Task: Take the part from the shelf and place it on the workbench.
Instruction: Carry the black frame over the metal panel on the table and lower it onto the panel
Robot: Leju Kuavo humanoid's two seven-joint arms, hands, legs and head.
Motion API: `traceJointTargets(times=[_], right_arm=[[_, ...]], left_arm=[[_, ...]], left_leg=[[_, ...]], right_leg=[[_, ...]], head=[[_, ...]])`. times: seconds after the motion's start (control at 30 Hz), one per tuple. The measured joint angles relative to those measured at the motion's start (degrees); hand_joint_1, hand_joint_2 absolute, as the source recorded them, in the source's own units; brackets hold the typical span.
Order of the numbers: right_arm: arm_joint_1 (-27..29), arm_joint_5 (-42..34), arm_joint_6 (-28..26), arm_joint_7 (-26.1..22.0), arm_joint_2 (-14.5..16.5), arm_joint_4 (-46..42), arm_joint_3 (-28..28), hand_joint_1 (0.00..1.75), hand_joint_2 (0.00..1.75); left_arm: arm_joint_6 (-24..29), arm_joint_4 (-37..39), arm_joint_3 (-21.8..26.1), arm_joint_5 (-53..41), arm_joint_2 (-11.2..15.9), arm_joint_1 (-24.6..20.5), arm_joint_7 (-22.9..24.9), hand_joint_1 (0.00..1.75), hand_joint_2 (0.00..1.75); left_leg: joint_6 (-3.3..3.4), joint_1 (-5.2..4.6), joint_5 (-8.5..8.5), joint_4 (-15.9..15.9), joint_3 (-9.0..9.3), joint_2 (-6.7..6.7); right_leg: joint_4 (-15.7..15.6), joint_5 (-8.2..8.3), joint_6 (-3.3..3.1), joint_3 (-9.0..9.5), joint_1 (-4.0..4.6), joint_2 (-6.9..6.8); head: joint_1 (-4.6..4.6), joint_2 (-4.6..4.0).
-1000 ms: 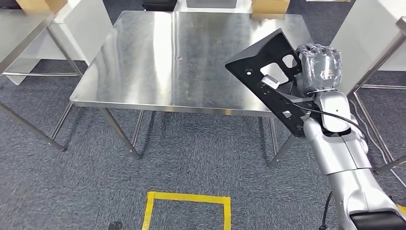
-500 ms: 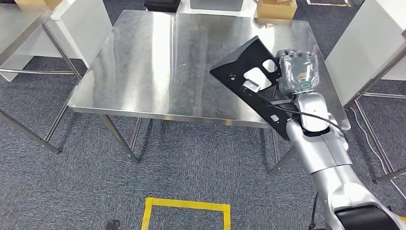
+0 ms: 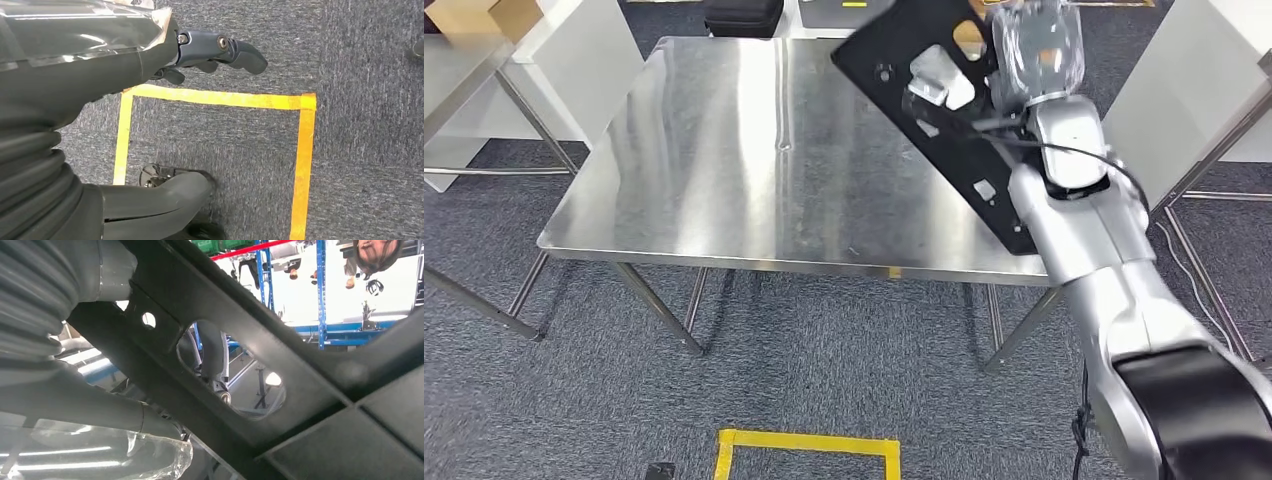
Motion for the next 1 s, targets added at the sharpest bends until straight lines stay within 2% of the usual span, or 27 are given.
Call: traceJointTargets(times=[0.03, 0.07, 0.13, 0.17, 0.2, 0.33, 0.4, 0.43, 0.5, 0.53, 0.57, 0.6, 0.67, 0.7, 0.73, 0.8, 0.83, 0.9, 0.93, 1.0], right_arm=[[-0.53, -0.01, 0.14, -0.11, 0.15, 0.47, -0.01, 1.52, 1.75], [-0.97, -0.03, 0.22, -0.23, 0.26, 0.83, -0.02, 1.52, 1.75], [-1.75, -0.07, 0.23, -0.4, 0.48, 1.45, -0.03, 1.52, 1.75], [-2.18, -0.08, 0.21, -0.49, 0.55, 1.79, -0.03, 1.52, 1.75], [-2.55, -0.1, 0.18, -0.55, 0.63, 2.14, -0.03, 1.52, 1.75], [-3.27, -0.12, 0.01, -0.65, 0.85, 2.97, -0.1, 1.52, 1.75], [-3.62, -0.13, -0.08, -0.66, 0.92, 3.21, -0.2, 1.52, 1.75], [-3.74, -0.13, -0.1, -0.67, 0.92, 3.37, -0.24, 1.52, 1.75], [-3.7, -0.14, -0.13, -0.69, 0.87, 3.88, -0.27, 1.52, 1.75], [-3.53, -0.14, -0.13, -0.7, 0.84, 4.15, -0.27, 1.52, 1.75], [-3.44, -0.13, -0.13, -0.7, 0.79, 4.43, -0.28, 1.52, 1.75], [-3.52, -0.13, -0.13, -0.7, 0.76, 4.7, -0.3, 1.52, 1.75], [-4.38, -0.18, -0.13, -0.73, 0.78, 5.42, -0.35, 1.52, 1.75], [-5.1, -0.29, -0.09, -0.81, 0.79, 5.97, -0.38, 1.52, 1.75], [-5.82, -0.43, -0.03, -0.93, 0.79, 6.57, -0.42, 1.52, 1.75], [-7.17, -0.63, 0.3, -1.45, 0.74, 7.84, -0.46, 1.52, 1.75], [-7.73, -0.64, 0.43, -1.76, 0.78, 8.4, -0.46, 1.52, 1.75], [-8.84, -0.68, 0.41, -2.37, 1.22, 9.73, -0.44, 1.52, 1.75], [-9.2, -0.71, 0.22, -2.56, 1.65, 10.45, -0.41, 1.52, 1.75], [-9.04, -0.59, -0.46, -2.61, 2.71, 12.15, -0.12, 1.52, 1.75]], left_arm=[[0.0, 0.0, 0.07, 0.03, 0.02, 0.1, -0.02, 0.0, 1.75], [0.0, 0.0, 0.12, 0.05, 0.06, 0.18, -0.03, 0.0, 1.75], [0.0, 0.0, 0.21, 0.11, 0.14, 0.26, -0.03, 0.0, 1.75], [0.0, 0.0, 0.25, 0.14, 0.18, 0.28, -0.03, 0.0, 1.75], [0.0, 0.0, 0.27, 0.18, 0.2, 0.26, -0.05, 0.0, 1.75], [0.01, 0.0, 0.28, 0.3, 0.22, 0.19, -0.14, 0.0, 1.75], [0.02, 0.0, 0.28, 0.37, 0.2, 0.2, -0.17, 0.0, 1.75], [0.02, 0.0, 0.28, 0.39, 0.19, 0.19, -0.19, 0.0, 1.75], [0.01, 0.0, 0.29, 0.4, 0.19, 0.19, -0.2, 0.0, 1.75], [-0.01, 0.0, 0.3, 0.4, 0.19, 0.24, -0.2, 0.0, 1.75], [-0.05, 0.0, 0.3, 0.4, 0.18, 0.29, -0.21, 0.0, 1.75], [-0.09, 0.0, 0.3, 0.4, 0.16, 0.33, -0.22, 0.0, 1.75], [-0.23, 0.0, 0.28, 0.38, 0.12, 0.32, -0.26, 0.0, 1.75], [-0.28, 0.0, 0.28, 0.31, 0.1, 0.29, -0.28, 0.0, 1.75], [-0.32, 0.0, 0.28, 0.2, 0.1, 0.26, -0.28, 0.0, 1.75], [-0.33, 0.0, 0.28, -0.02, 0.1, 0.22, -0.19, 0.0, 1.75], [-0.33, -0.01, 0.28, -0.08, 0.12, 0.2, -0.1, 0.0, 1.75], [-0.27, -0.02, 0.27, -0.13, 0.14, 0.11, 0.03, 0.0, 1.75], [-0.22, -0.02, 0.26, -0.14, 0.16, 0.07, 0.07, 0.0, 1.75], [-0.13, -0.02, 0.26, -0.14, 0.16, 0.03, 0.11, 0.0, 1.75]], left_leg=[[0.07, 0.05, 1.56, -0.89, -0.16, 0.04], [0.24, 0.07, 3.84, -3.4, 0.52, 0.05], [0.77, 0.01, 8.43, -10.33, 3.17, 0.03], [1.03, -0.12, 9.71, -13.11, 4.48, 0.05], [1.29, -0.25, 10.06, -14.98, 5.45, 0.07], [2.16, -0.4, 9.23, -16.64, 6.64, -0.01], [2.75, -0.22, 9.23, -17.49, 7.44, -0.03], [3.09, -0.17, 9.12, -17.78, 7.86, -0.03], [3.59, -0.21, 8.63, -17.88, 8.46, -0.11], [3.68, -0.22, 8.32, -17.87, 8.82, -0.19], [3.65, -0.22, 8.02, -17.85, 9.22, -0.29], [3.53, -0.22, 7.69, -17.82, 9.66, -0.4], [3.09, -0.31, 6.89, -17.67, 10.53, -0.54], [2.79, -0.42, 6.45, -17.52, 10.8, -0.6], [2.49, -0.55, 6.06, -17.39, 10.95, -0.64], [1.91, -0.54, 5.52, -17.29, 11.06, -0.64], [1.6, -0.37, 5.24, -17.17, 11.01, -0.57], [0.94, -0.09, 3.96, -14.92, 10.03, -0.32], [0.66, 0.03, 2.75, -12.04, 8.55, -0.2], [0.24, 0.17, 0.25, -4.35, 4.1, -0.07]], right_leg=[[0.0, -0.33, 0.08, 0.42, 0.05, 0.01], [0.01, -0.69, 0.18, 0.9, 0.08, 0.03], [-0.01, -1.38, 0.46, 1.84, 0.14, 0.07], [0.0, -1.7, 0.69, 2.14, 0.31, 0.11], [0.01, -1.93, 0.91, 2.27, 0.45, 0.14], [-0.14, -2.48, 1.79, 2.29, 0.81, 0.12], [1.75, -3.51, 2.06, 1.39, 0.93, 0.04], [4.94, -4.64, 1.95, -0.36, 0.88, 0.0], [13.31, -6.86, 1.76, -5.11, 0.78, 0.01], [16.21, -7.2, 1.93, -7.11, 0.71, 0.01], [16.56, -6.45, 2.35, -7.89, 0.64, 0.01], [14.53, -4.76, 2.89, -7.51, 0.55, -0.02], [6.29, -0.36, 3.82, -4.48, 0.36, -0.26], [2.79, 1.08, 3.82, -2.93, 0.38, -0.36], [0.6, 1.78, 3.56, -1.9, 0.43, -0.45], [-0.25, 1.59, 2.59, -1.29, 0.62, -0.4], [-0.29, 1.47, 2.15, -1.2, 0.43, -0.36], [-0.43, 1.13, 1.19, -0.75, 0.08, -0.24], [-0.49, 0.91, 0.74, -0.41, -0.05, -0.19], [-0.48, 0.38, 0.09, 0.22, 0.13, -0.08]], head=[[-0.02, 0.0], [-0.04, 0.0], [-0.15, 0.0], [-0.17, 0.0], [-0.2, 0.0], [-0.07, 0.0], [0.21, 0.0], [0.37, 0.0], [0.65, 0.0], [0.74, 0.0], [0.89, 0.0], [1.03, 0.0], [1.32, 0.0], [1.41, 0.0], [1.33, 0.0], [1.11, 0.0], [1.0, 0.0], [0.67, 0.0], [0.4, 0.0], [-0.1, 0.0]])
